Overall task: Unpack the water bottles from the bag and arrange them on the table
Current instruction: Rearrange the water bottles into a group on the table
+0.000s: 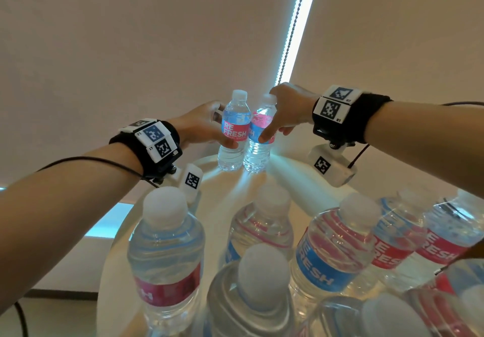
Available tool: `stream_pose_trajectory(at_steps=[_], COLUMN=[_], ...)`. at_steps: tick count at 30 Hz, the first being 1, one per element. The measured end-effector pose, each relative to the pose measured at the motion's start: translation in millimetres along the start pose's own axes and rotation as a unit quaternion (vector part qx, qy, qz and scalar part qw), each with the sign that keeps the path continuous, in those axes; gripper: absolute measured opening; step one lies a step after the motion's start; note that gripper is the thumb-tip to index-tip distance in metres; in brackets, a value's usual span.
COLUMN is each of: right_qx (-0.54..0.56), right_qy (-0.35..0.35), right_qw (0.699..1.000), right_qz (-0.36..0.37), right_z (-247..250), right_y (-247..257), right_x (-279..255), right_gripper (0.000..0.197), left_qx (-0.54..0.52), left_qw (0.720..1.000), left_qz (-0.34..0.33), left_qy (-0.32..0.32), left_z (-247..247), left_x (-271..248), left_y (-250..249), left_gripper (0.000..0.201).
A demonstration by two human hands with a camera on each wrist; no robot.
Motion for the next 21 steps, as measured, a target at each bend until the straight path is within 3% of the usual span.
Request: stream_pose_trajectory(at_steps=[2,4,10,12,17,21], right_qx=[0.012,0.013,-0.048,-0.035,-0.087,-0.099], right_qy=[-0.006,-0.022,-0.149,-0.16,-0.095,0.015], right_qw=[1.0,1.0,0.985,0.98,0.961,0.945], right_qz=[-0.001,0.0,0.068,0.11,0.243,0.312], right_z=[5,13,58,72,91,91], right_y=[-1,-2,0,6,36,60], right_x=[-1,-6,-47,-70,-138,-183], right_gripper=[0.101,0.102,0.071,0.059,0.032,0.035], left_qx=[0.002,0.002,0.005,0.01,-0.003,-0.024], left_qw=[1.0,1.0,0.997,0.996,0.987,0.98], left_qz=[0.003,0.007,-0.039,-0.066,-0.15,-0.193], left_qy=[-0.003,-0.015,-0.066,-0.067,-0.052,-0.031], left_z=[4,12,42,50,59,55], left_x=[-1,-6,-54,-82,-160,-214], left_y=[0,0,-25,-39,-72,-82], left_gripper=[0.078,0.083,0.085,0.083,0.061,0.059])
Point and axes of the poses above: each hand's wrist, its own x-axis towards the middle knuckle, its own z-axis out of the back of the hand, y = z × x, the point moved 2 cm from there along x, towards the middle knuckle
